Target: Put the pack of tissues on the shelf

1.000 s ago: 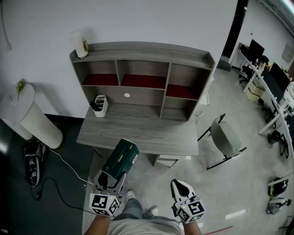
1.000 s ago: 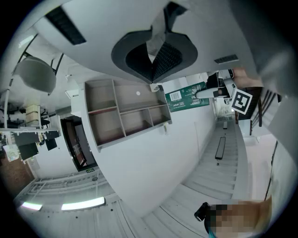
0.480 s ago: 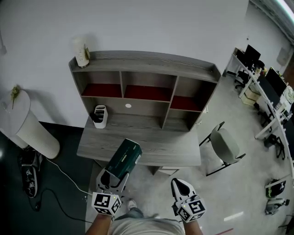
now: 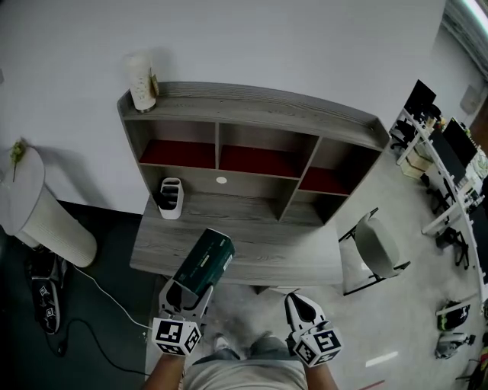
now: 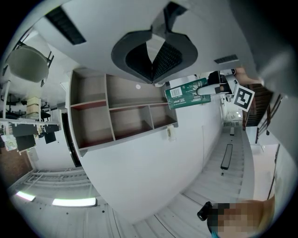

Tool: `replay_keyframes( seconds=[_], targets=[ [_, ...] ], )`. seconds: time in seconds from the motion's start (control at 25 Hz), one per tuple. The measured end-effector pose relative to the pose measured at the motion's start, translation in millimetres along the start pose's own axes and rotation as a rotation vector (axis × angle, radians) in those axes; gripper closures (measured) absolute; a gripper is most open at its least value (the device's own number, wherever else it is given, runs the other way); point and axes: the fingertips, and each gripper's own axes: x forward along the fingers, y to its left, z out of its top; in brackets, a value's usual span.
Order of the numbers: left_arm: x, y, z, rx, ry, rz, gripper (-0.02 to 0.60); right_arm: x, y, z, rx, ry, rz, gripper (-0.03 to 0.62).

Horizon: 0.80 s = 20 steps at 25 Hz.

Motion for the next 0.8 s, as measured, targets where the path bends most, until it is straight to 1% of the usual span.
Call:
replay_keyframes(
  seconds=[0.16,0.28,0.48,0.8],
  targets=[
    [16.7,16.6,-4.8,0.001,0.005,0.031,0.227,29.2,-10.3,-0.1,0.004,0.004,0.021,0.566],
    [36.7,27.7,-3.4,-0.004,0.005,0.074,0.227,57.3,-24.3,9.0,0.003,0.009,0.057,0.566],
    [79.1,43.7,7.7,-0.013,-0.008,0.17,0.227,112.4,-56.8,29.0,-0.019,0.022,0.149,0.566],
    [134.5,52.1,32.7,-0.011,-0.034,0.342,0.227,189.7,-107.7,67.4,-0.045,0.039,0.315,0.566]
  ],
)
